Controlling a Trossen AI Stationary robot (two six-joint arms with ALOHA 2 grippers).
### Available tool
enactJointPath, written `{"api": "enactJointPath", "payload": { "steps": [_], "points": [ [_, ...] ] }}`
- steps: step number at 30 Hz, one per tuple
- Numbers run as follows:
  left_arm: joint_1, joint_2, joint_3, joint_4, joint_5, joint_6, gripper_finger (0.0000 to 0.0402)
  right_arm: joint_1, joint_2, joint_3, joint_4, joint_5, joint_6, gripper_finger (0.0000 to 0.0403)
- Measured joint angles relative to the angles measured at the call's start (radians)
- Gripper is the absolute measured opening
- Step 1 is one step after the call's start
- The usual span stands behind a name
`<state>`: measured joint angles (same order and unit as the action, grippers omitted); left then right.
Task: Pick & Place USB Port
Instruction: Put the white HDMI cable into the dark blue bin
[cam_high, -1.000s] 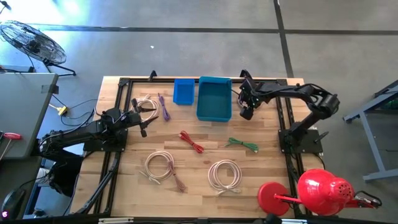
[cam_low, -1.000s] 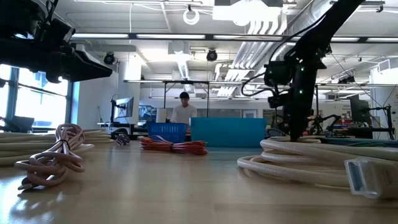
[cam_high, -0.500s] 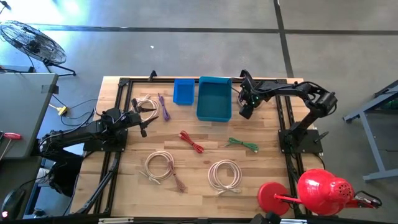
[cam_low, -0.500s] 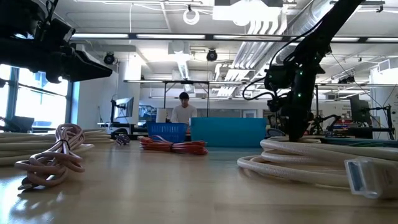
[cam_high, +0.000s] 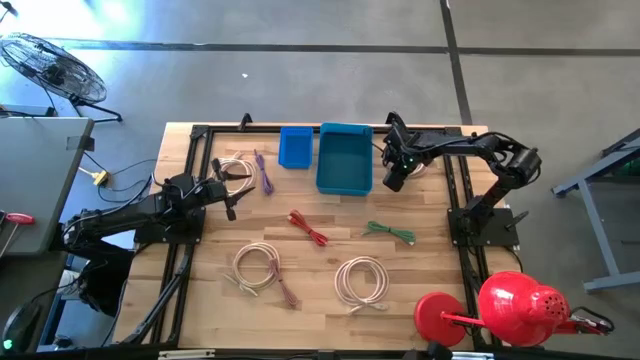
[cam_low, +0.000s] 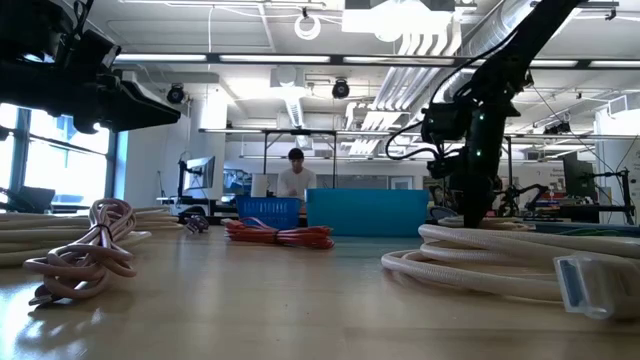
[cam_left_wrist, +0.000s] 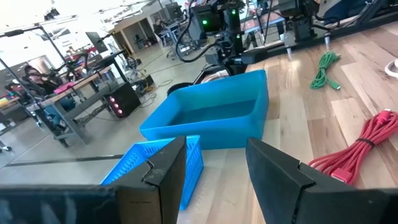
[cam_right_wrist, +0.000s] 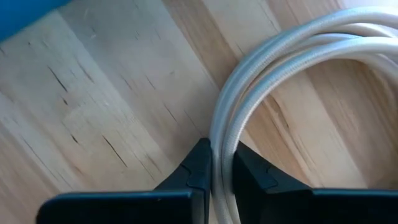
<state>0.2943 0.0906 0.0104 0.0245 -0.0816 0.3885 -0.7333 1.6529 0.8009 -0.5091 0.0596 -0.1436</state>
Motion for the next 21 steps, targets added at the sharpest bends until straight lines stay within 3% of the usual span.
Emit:
{"api": "enactJointPath", "payload": {
  "steps": [5,12,17,21],
  "points": [
    [0.000,0.000,0.000,-0.005,0.026,0.000,0.0163,0.039,-0.064,-0.006,-0.072,0.074,0.023,0.0031],
    [0.000,0.000,0.000,-0.006,0.028,0.000,0.0163,0.110,-0.286,-0.006,-0.236,0.184,0.036,0.0031],
    [0.000,0.000,0.000,-0.006,0.028,0.000,0.0163,0.156,-0.442,0.028,-0.210,0.141,0.064,0.0031],
    [0.000,0.000,0.000,-0.006,0.027,0.000,0.0163,0.187,-0.493,0.135,-0.197,0.046,0.076,0.0031]
  ]
}}
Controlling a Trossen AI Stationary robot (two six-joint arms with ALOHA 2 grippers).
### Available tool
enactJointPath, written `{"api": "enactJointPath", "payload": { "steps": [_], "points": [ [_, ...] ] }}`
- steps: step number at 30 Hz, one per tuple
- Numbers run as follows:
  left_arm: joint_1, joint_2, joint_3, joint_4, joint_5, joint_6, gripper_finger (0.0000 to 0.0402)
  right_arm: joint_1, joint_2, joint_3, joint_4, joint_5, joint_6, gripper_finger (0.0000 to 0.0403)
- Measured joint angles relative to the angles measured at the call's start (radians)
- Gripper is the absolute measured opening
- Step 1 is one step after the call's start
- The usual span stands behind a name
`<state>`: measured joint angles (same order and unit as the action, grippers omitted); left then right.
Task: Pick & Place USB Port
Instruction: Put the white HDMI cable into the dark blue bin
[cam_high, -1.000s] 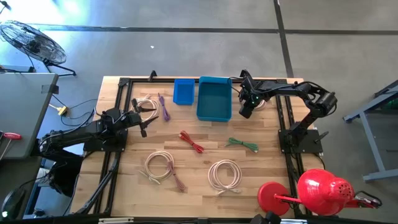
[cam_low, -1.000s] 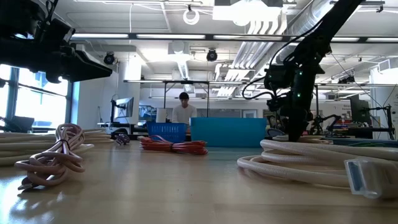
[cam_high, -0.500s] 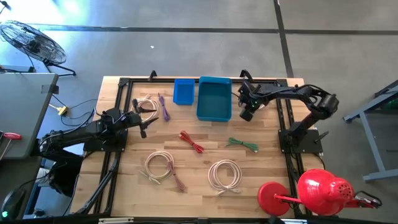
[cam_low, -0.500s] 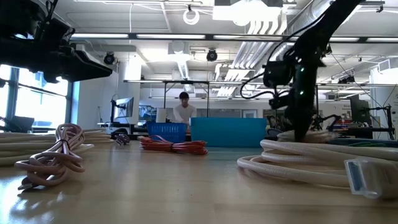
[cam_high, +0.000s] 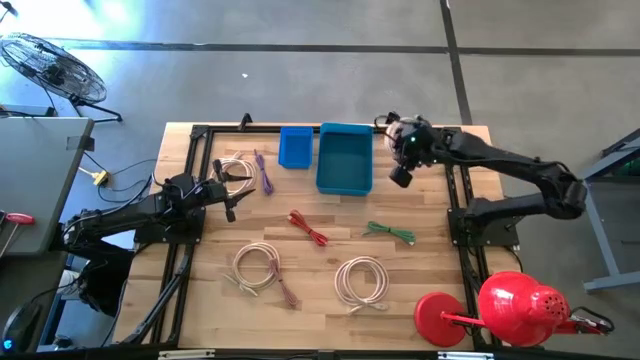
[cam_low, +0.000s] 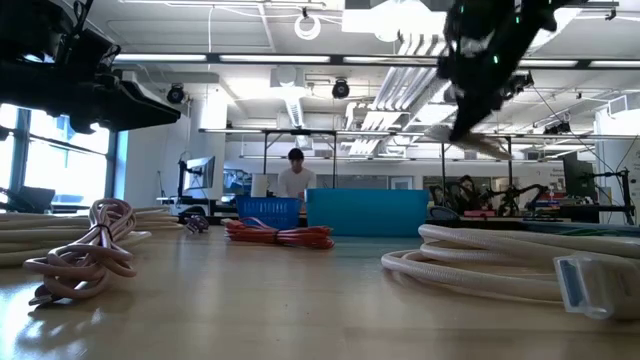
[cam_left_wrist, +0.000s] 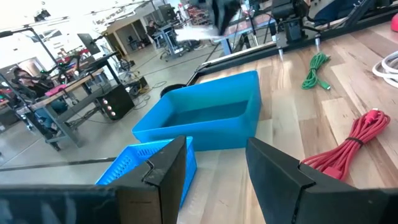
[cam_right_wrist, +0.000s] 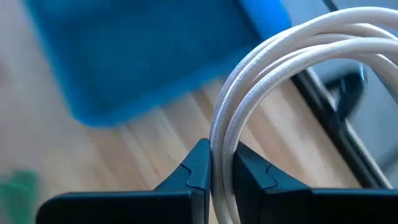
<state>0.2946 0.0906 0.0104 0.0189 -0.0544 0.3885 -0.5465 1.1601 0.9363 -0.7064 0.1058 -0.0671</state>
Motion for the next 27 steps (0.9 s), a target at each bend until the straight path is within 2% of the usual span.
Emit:
{"api": "enactJointPath", "payload": {
  "steps": [7,15,22,27],
  "points": [
    [0.000,0.000,0.000,0.000,-0.007,0.036,0.0163,0.051,0.076,0.253,0.002,-0.101,-0.010,0.0031],
    [0.000,0.000,0.000,0.001,-0.016,0.125,0.0163,0.094,0.331,0.487,-0.023,-0.192,-0.012,0.0031],
    [0.000,0.000,0.000,0.001,-0.019,0.184,0.0163,0.111,0.540,0.635,-0.114,-0.193,-0.019,0.0031],
    [0.000,0.000,0.000,0.001,-0.014,0.187,0.0163,0.111,0.633,0.673,-0.131,-0.240,0.005,0.0031]
  ]
}}
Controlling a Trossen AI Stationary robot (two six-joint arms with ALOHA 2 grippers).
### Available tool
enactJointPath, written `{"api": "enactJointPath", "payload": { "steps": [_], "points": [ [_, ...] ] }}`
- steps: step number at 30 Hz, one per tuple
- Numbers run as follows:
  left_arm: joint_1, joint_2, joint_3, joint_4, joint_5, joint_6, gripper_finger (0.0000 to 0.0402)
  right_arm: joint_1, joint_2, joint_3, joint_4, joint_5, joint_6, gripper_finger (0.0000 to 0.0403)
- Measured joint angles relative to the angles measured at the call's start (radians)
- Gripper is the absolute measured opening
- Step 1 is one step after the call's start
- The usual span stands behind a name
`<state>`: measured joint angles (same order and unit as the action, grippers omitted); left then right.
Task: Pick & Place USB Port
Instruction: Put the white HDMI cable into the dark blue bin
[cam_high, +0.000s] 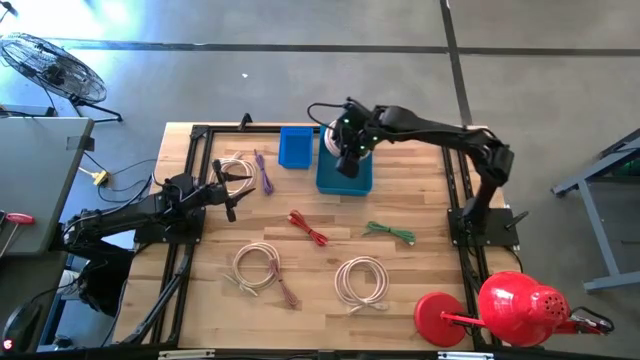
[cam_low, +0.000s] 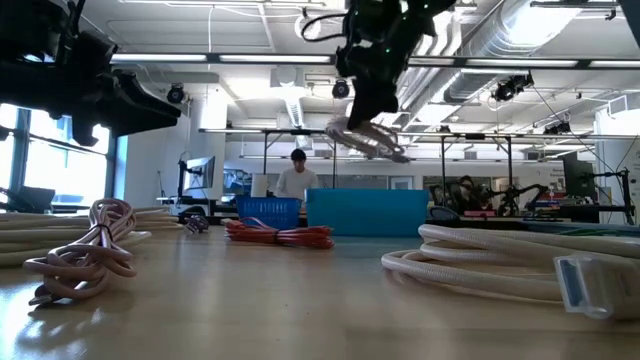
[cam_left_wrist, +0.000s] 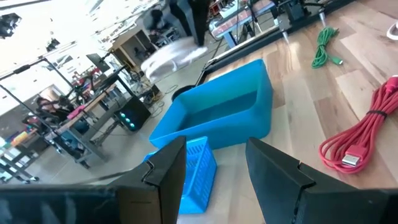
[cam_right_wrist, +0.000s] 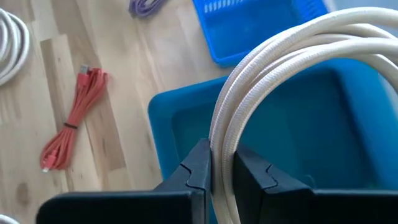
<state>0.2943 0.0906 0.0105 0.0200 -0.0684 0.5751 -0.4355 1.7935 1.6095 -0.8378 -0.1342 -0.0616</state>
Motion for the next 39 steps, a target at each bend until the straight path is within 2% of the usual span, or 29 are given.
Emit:
{"api": "enactJointPath", "payload": {
  "steps": [6,21,36,39],
  "points": [
    [0.000,0.000,0.000,0.000,0.003,-0.001,0.0163,-0.001,0.039,-0.036,0.039,-0.028,0.001,0.0031],
    [0.000,0.000,0.000,0.000,0.005,-0.003,0.0163,-0.003,0.039,-0.209,0.224,-0.141,0.004,0.0031],
    [0.000,0.000,0.000,0.000,0.005,-0.003,0.0163,-0.023,0.039,-0.327,0.298,-0.122,0.009,0.0031],
    [0.000,0.000,0.000,0.000,0.005,-0.003,0.0163,-0.024,0.039,-0.334,0.312,-0.115,0.010,0.0057]
  ]
}}
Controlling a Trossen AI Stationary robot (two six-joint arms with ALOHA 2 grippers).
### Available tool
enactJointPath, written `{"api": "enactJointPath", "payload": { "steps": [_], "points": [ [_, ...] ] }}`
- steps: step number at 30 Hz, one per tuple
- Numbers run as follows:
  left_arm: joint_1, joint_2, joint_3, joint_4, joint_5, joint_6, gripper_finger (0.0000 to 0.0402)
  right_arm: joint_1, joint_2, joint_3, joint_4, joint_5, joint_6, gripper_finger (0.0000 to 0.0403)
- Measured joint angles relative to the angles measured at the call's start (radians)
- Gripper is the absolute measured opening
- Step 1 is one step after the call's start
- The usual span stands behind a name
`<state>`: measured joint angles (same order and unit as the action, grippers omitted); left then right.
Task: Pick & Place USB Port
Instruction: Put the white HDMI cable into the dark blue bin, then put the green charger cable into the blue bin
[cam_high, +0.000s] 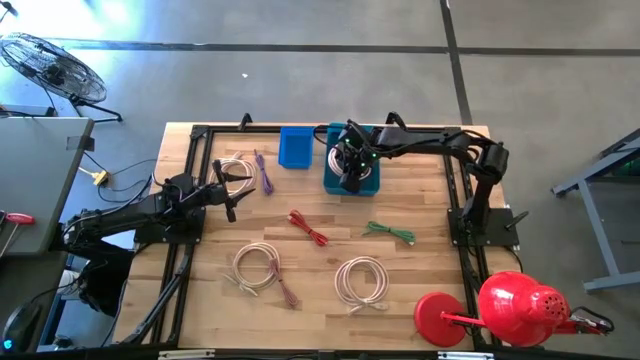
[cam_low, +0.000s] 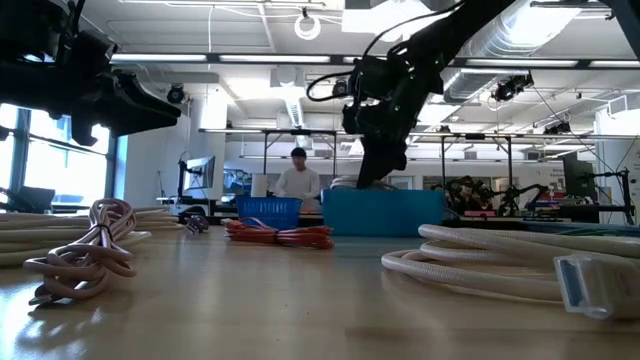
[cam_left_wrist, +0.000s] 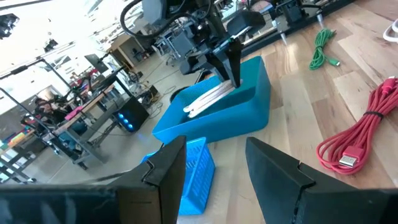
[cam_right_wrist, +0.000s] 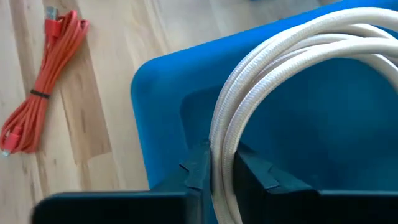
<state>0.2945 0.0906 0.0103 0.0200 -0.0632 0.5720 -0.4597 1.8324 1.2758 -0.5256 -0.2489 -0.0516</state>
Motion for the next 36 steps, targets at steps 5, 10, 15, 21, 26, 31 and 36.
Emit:
{"api": "enactJointPath", "payload": {
  "steps": [5,10,15,21,26,31,36],
  "points": [
    [0.000,0.007,0.000,0.000,0.000,0.003,0.0163,0.007,-0.002,0.006,0.018,0.074,0.042,0.0148],
    [0.000,0.035,0.000,0.000,-0.005,0.007,0.0163,0.009,-0.005,0.028,0.007,0.100,0.051,0.0221],
    [0.000,0.058,0.000,0.007,-0.033,0.007,0.0163,0.014,-0.024,0.099,-0.093,0.085,0.044,0.0249],
    [0.000,0.063,0.000,0.007,-0.037,0.007,0.0163,0.068,-0.069,0.213,-0.344,0.060,0.023,0.0251],
    [0.000,0.063,0.000,0.007,-0.031,0.007,0.0163,0.172,-0.115,0.214,-0.579,0.030,-0.005,0.0252],
    [0.000,0.063,0.000,0.006,-0.025,0.007,0.0163,0.302,-0.122,0.178,-0.659,0.095,0.092,0.0252],
    [0.000,0.063,0.000,0.006,-0.023,-0.001,0.0163,0.416,-0.122,0.106,-0.652,0.200,0.156,0.0252]
  ]
}}
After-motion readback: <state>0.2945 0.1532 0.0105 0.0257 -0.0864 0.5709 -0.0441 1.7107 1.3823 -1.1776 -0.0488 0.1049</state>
